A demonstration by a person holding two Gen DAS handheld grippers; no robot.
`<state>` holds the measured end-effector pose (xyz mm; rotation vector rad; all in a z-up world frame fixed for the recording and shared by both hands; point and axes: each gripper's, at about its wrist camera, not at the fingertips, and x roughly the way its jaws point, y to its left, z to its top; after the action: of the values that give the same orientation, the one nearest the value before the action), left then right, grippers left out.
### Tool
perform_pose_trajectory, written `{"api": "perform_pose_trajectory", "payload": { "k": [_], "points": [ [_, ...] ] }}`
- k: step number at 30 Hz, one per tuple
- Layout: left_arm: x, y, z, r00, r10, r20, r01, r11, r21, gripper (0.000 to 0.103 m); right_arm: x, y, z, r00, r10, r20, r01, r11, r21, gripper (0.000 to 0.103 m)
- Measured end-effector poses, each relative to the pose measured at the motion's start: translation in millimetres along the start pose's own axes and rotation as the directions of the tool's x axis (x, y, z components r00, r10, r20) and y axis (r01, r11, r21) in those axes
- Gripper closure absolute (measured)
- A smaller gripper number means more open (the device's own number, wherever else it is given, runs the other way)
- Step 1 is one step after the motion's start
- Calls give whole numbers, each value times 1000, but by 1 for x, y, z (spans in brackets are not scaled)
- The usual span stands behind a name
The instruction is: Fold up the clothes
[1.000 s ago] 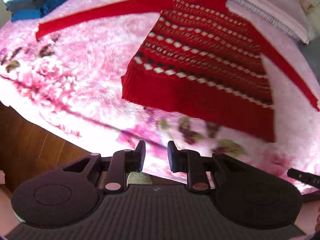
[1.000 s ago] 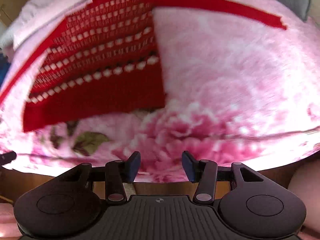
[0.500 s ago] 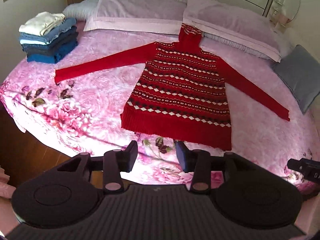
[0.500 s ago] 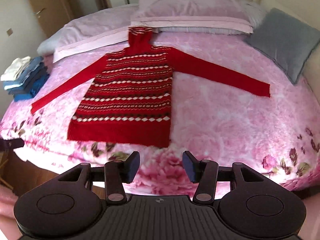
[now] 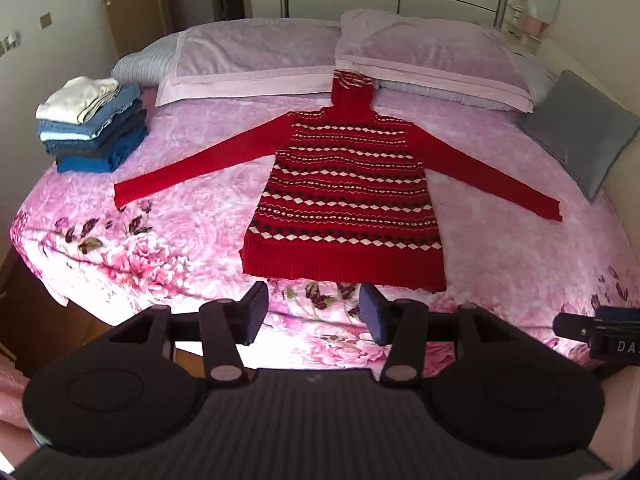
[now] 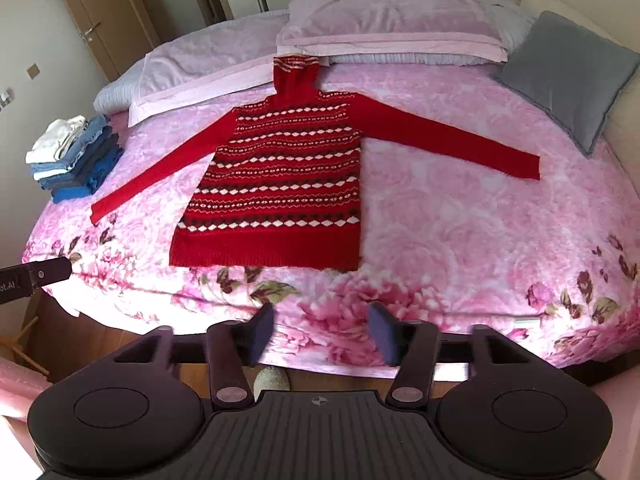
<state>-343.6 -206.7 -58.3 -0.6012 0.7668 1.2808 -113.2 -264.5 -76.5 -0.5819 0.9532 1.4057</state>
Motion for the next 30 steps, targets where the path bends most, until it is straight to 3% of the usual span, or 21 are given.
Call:
{"api": "perform_pose_trajectory", "payload": {
  "k": [1, 7, 11, 18, 30],
  "points": [
    [-1, -2, -2, 1000, -3, 1, 3, 1000, 11, 55, -2, 0, -1, 1000, -3, 4, 3, 1000, 1, 16],
    [-8, -12, -14, 1000, -14, 0, 14, 999, 47, 51, -9, 5, -10, 1000, -27, 12, 27, 999, -16, 15],
    [-10, -11, -23, 1000, -12, -1, 12, 999, 51, 47, -13, 10, -17, 999, -45, 8, 45, 998, -37, 2],
    [-13, -5, -31, 1000, 10, -6, -9, 999, 44, 41, -16, 18, -26, 999, -53, 3, 53, 997, -59, 1],
    [-14, 6, -35, 999, 36, -7, -36, 999, 19, 40, -14, 28, -28, 999, -45, -7, 44, 995, -95, 1]
  ]
}}
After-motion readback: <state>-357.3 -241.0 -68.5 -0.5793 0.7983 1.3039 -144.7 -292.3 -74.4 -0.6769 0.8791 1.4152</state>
